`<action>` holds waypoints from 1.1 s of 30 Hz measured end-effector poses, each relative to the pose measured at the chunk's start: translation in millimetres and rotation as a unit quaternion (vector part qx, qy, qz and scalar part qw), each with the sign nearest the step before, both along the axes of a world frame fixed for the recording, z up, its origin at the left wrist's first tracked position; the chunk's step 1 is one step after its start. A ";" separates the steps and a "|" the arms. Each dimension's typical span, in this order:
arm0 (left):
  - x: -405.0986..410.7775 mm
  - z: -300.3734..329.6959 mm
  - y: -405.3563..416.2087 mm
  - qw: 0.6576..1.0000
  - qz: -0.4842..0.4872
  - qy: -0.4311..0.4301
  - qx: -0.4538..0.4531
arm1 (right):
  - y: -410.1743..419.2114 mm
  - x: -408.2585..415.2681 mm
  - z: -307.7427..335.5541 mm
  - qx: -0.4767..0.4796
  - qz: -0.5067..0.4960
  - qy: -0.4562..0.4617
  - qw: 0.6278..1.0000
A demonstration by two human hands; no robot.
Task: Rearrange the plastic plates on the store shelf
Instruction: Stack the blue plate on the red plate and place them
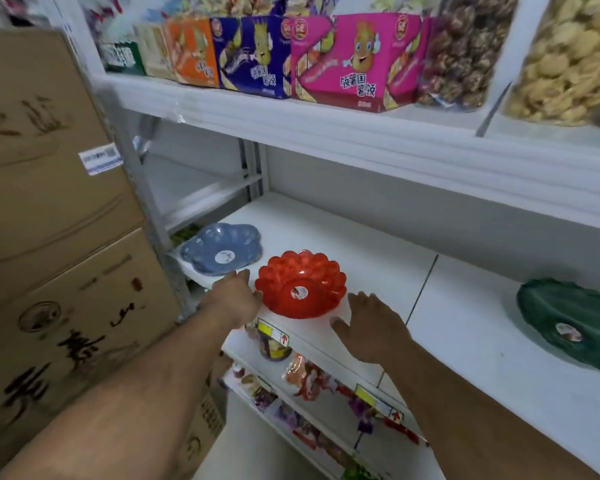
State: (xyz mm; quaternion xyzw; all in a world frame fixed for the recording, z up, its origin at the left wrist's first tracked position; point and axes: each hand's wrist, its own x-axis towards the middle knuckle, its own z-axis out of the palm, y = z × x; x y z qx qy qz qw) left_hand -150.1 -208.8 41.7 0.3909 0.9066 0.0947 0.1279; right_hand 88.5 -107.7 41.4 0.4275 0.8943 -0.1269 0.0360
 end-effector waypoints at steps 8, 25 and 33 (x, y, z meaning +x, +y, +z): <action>-73.8 -1.4 14.8 0.999 0.039 0.031 -0.011 | 33.7 -58.5 -0.3 0.007 0.014 0.018 1.000; -266.0 -36.1 87.6 0.996 0.053 0.006 -0.072 | 61.2 -138.6 -28.5 -0.034 -0.148 0.008 0.988; -299.6 -50.8 96.1 0.992 0.082 -0.044 -0.084 | 54.8 -129.4 -55.0 -0.030 -0.314 0.058 0.947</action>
